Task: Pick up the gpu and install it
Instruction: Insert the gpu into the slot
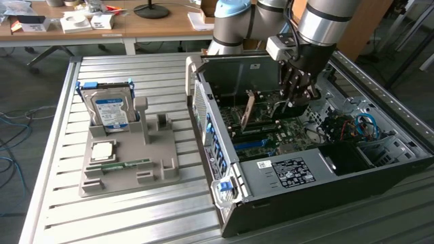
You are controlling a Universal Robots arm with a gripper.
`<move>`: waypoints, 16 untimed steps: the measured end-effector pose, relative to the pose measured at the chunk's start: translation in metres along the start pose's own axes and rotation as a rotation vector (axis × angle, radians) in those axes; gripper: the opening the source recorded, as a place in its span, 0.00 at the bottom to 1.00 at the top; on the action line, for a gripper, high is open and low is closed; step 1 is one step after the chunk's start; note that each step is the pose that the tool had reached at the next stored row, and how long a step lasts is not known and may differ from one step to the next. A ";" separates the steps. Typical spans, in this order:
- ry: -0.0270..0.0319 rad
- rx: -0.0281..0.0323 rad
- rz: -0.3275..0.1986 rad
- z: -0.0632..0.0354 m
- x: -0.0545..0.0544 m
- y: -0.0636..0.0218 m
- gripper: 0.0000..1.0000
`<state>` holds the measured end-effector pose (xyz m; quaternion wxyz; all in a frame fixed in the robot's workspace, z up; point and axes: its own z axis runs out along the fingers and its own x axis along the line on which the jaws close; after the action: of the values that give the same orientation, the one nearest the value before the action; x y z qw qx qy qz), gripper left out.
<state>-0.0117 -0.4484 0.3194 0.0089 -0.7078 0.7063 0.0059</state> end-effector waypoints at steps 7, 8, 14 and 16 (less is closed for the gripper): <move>0.0004 0.0000 0.000 0.0009 0.000 0.0061 0.26; 0.0011 -0.0001 0.000 0.0010 0.000 0.0066 0.26; 0.0082 -0.0015 0.001 0.0014 0.000 0.0067 0.26; 0.0180 -0.0065 0.005 0.0016 0.000 0.0067 0.26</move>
<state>-0.0183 -0.4484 0.3178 0.0002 -0.7061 0.7081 0.0018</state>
